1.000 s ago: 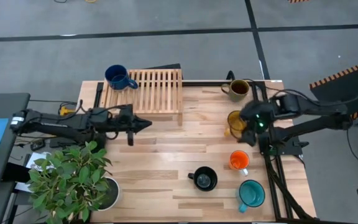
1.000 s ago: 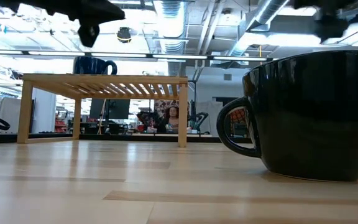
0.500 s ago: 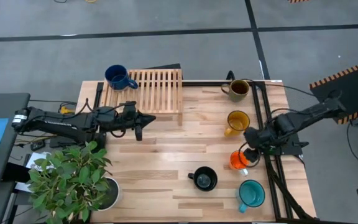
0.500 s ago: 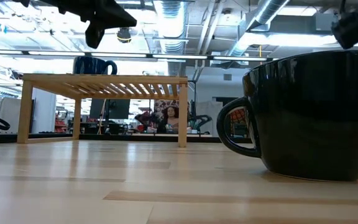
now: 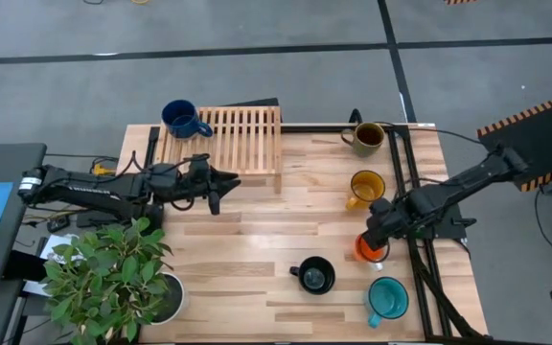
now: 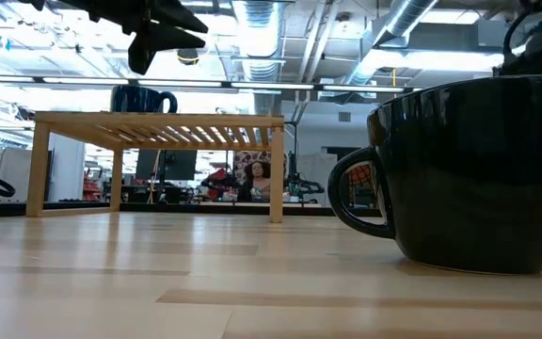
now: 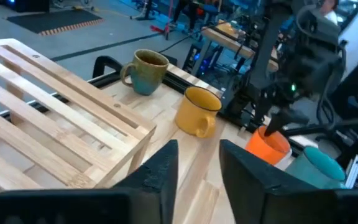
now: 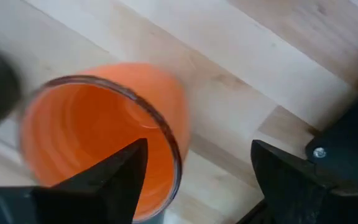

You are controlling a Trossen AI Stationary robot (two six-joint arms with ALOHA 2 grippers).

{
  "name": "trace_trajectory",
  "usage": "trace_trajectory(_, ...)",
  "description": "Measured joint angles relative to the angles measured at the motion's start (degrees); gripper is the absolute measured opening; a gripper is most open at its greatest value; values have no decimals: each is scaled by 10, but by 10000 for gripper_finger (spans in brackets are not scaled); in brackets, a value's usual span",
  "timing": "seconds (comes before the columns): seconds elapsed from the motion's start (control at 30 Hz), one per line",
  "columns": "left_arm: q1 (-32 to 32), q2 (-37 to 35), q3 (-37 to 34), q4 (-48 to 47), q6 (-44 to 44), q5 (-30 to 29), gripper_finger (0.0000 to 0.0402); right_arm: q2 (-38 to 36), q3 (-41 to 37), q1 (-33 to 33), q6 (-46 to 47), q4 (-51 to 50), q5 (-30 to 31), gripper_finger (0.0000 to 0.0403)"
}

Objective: Place coffee mugs
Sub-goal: Put the orange mug on the shelf

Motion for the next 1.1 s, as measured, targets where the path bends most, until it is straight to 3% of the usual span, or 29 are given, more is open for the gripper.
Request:
trace_trajectory(0.2,0,-18,2,-1,0,5,133,54,2,0,-1,21,-19,236)
trace_trajectory(0.43,0,-90,61,-3,41,10,135,70,69,-13,-37,18,-20,44)
trace_trajectory(0.47,0,-99,70,-4,57,10,135,70,80,-20,-44,19,-20,32)
trace_trajectory(0.6,0,-122,94,-4,116,9,135,70,158,-59,-97,24,-16,32)
trace_trajectory(0.77,0,-124,100,-6,147,-1,135,96,285,-125,-193,28,36,32)
trace_trajectory(1.1,16,-62,99,-50,118,-22,147,235,554,-258,-448,28,71,32)
